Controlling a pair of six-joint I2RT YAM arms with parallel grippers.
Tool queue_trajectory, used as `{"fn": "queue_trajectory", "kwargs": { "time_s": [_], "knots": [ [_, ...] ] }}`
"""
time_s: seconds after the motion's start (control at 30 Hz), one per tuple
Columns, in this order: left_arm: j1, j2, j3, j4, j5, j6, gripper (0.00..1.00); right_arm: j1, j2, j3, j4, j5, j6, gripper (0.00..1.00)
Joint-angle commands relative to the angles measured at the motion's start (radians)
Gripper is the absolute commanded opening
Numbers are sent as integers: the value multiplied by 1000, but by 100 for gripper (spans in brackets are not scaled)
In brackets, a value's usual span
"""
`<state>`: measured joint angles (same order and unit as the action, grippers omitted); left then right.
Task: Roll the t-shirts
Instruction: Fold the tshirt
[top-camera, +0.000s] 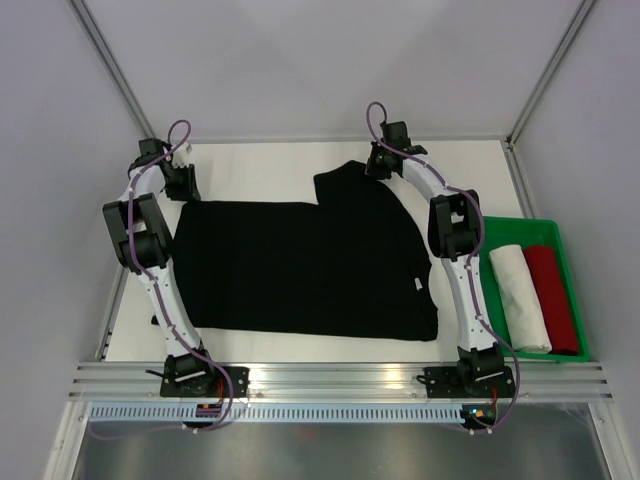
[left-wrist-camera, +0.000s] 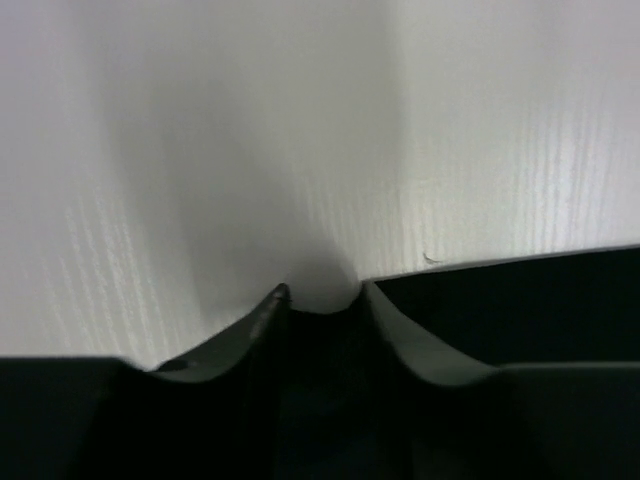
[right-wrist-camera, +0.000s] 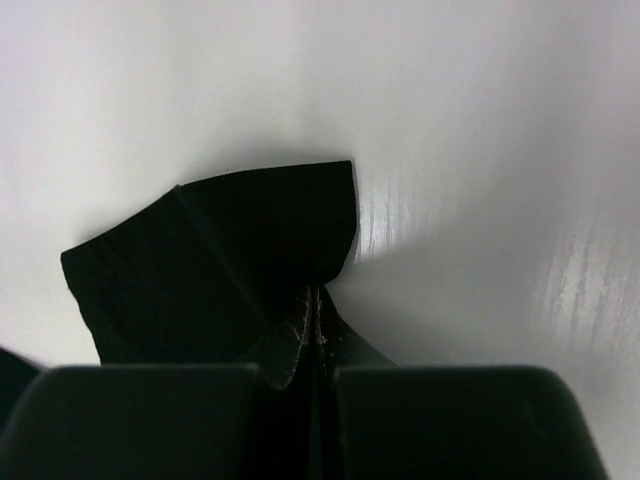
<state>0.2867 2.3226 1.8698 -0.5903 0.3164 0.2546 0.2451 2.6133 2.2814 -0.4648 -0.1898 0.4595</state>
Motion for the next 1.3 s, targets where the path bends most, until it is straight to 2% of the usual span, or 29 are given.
{"fn": "queue_trajectory", "kwargs": {
  "time_s": [0.0, 0.07, 0.2, 0.57, 0.9, 0.97, 1.03, 1.23, 1.27],
  "knots": [
    [11, -51, -28, -45, 13, 29, 46, 10, -84, -34, 15, -39, 18, 0],
    [20, -65, -12, -45, 6, 22, 54, 11, -94, -46, 20, -54, 19, 0],
    [37, -78, 8, -43, -31, 25, 58, 17, -139, -89, 43, -68, 19, 0],
    [49, -74, -1, -45, -74, 18, 59, 43, -265, -200, 84, -50, -22, 0],
    [48, 1, -4, -94, -62, -21, 59, 49, -294, -240, 87, -39, -36, 0],
    [48, 4, -11, -95, -42, -21, 56, 49, -305, -249, 98, -39, -36, 0],
    [48, 6, -20, -95, -7, -25, 48, 49, -308, -261, 103, -39, -33, 0],
    [48, 20, -14, -94, 50, -25, 20, 51, -311, -275, 98, -40, -39, 0],
    [46, 20, -15, -95, 56, -23, 12, 51, -314, -280, 97, -42, -39, 0]
  ]
}}
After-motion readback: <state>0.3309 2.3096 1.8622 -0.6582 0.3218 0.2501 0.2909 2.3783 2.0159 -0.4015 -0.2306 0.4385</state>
